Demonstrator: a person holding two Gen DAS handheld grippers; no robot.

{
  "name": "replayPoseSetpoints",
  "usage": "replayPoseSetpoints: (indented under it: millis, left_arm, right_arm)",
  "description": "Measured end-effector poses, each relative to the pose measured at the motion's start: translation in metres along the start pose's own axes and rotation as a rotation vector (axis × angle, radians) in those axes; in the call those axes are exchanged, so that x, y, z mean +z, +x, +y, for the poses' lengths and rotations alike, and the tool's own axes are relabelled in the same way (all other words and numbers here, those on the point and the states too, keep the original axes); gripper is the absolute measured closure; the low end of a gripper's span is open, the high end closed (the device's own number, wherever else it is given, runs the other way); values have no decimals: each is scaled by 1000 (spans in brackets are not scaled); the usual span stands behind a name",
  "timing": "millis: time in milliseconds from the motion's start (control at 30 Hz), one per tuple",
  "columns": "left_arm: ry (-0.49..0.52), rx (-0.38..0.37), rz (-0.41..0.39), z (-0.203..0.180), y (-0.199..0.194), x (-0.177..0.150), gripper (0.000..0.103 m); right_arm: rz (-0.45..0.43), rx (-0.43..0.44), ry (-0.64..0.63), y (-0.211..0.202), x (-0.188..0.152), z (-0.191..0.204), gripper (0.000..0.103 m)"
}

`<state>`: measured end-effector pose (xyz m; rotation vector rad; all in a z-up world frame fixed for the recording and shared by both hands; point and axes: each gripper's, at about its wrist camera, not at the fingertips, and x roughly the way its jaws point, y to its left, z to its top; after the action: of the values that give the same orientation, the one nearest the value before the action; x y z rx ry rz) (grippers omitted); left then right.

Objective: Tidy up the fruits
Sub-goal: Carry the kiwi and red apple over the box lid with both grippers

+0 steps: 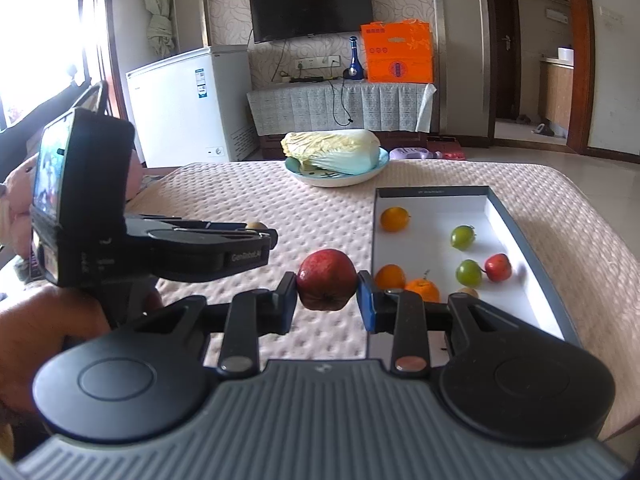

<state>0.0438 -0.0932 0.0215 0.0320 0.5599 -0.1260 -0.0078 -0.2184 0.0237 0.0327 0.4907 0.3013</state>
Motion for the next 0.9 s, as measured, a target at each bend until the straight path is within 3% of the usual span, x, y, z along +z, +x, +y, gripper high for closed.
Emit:
replayPoseSetpoints:
  millis: [900]
  left_arm:
    - [75, -135, -19, -76, 30, 12, 75]
  right_arm:
    - [18, -120, 66, -23, -8, -62, 68]
